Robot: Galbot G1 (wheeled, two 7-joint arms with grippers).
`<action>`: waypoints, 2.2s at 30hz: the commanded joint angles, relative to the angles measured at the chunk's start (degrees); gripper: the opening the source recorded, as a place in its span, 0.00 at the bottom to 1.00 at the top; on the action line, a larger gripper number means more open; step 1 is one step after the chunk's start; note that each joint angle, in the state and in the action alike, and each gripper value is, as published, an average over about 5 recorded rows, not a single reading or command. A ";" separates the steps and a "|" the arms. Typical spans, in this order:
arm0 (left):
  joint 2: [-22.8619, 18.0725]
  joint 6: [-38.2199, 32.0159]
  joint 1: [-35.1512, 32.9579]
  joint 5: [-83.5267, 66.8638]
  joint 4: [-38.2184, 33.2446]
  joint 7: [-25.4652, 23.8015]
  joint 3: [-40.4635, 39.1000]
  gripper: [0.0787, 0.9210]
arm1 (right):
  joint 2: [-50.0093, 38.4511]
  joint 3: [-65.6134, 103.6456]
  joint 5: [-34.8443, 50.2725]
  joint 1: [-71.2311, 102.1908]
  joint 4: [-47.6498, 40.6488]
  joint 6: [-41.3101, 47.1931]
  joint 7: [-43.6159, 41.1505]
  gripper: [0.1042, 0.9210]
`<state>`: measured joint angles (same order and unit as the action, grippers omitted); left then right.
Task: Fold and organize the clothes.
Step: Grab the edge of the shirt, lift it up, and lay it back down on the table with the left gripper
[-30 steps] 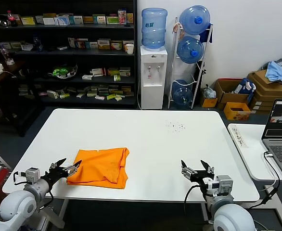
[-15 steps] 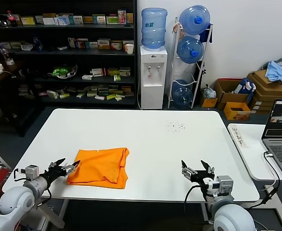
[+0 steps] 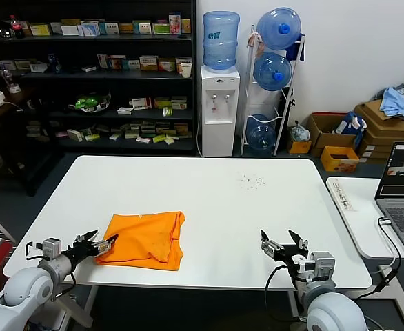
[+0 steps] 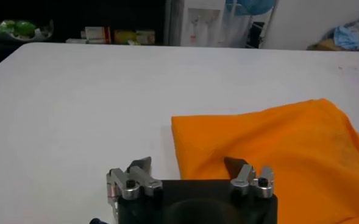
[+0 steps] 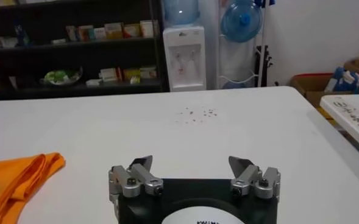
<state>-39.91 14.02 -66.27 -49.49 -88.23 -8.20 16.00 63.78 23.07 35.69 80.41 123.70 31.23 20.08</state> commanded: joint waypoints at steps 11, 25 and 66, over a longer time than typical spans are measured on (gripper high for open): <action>-0.32 0.47 -0.19 0.36 0.13 1.32 -1.19 0.48 | 0.04 0.09 0.06 0.10 0.19 -0.02 0.00 0.88; -1.35 0.76 -3.15 -1.01 -7.28 3.19 3.36 0.03 | 0.14 0.01 0.03 -0.10 0.06 -0.13 0.01 0.88; 12.67 11.19 -16.61 3.91 -19.58 7.19 26.82 0.02 | 0.10 -1.25 0.27 -1.67 -0.89 -0.91 -0.49 0.88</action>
<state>-31.15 22.54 -80.95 -35.89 -102.57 -4.81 45.57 63.78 21.88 36.07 78.78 122.60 30.22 19.46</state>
